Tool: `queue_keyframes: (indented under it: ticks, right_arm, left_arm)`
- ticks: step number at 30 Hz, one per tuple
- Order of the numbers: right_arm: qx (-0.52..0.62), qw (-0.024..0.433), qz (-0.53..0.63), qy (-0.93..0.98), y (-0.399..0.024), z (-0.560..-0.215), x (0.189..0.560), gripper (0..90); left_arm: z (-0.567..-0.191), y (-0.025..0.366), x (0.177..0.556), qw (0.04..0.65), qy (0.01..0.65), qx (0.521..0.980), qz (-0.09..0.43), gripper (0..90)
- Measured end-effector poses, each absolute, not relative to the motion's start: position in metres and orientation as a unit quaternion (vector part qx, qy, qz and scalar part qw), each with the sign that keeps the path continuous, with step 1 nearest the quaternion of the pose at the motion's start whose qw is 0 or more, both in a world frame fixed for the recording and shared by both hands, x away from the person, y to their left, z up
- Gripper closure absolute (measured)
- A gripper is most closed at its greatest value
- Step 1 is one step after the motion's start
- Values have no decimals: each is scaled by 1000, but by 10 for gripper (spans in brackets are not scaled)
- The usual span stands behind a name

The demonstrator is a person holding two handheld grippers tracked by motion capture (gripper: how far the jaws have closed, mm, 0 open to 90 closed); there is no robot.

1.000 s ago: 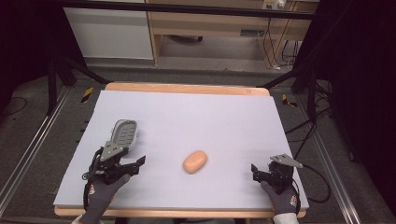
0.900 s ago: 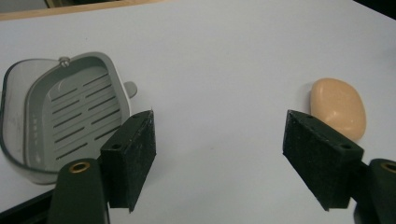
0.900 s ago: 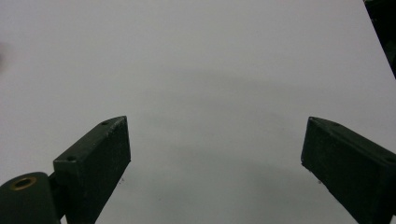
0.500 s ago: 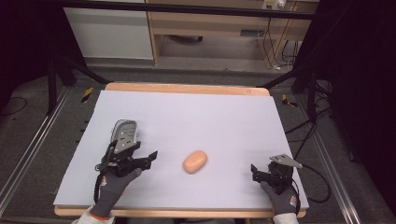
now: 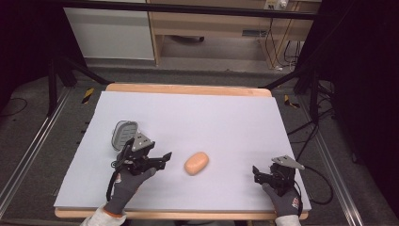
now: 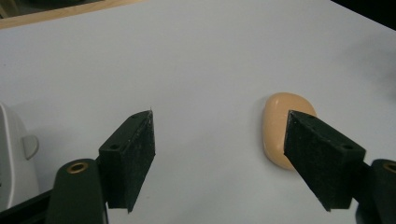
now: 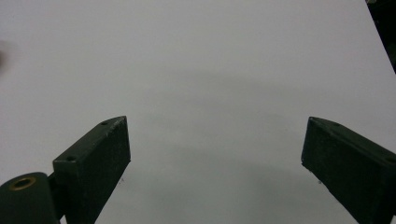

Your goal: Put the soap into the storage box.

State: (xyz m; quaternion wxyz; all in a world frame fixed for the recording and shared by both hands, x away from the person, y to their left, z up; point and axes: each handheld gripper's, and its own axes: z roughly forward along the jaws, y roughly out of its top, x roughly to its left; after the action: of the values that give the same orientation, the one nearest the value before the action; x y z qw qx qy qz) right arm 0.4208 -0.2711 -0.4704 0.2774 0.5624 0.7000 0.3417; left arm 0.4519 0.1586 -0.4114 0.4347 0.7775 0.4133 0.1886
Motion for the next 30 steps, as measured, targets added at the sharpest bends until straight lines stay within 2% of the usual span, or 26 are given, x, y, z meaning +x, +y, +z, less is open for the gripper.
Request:
queue_keyframes:
  ticks: [30]
  right_arm:
    - [564, 277, 344, 698, -272, -470, 420, 82]
  left_arm:
    - [-412, 112, 465, 416, 377, 809, 173, 229]
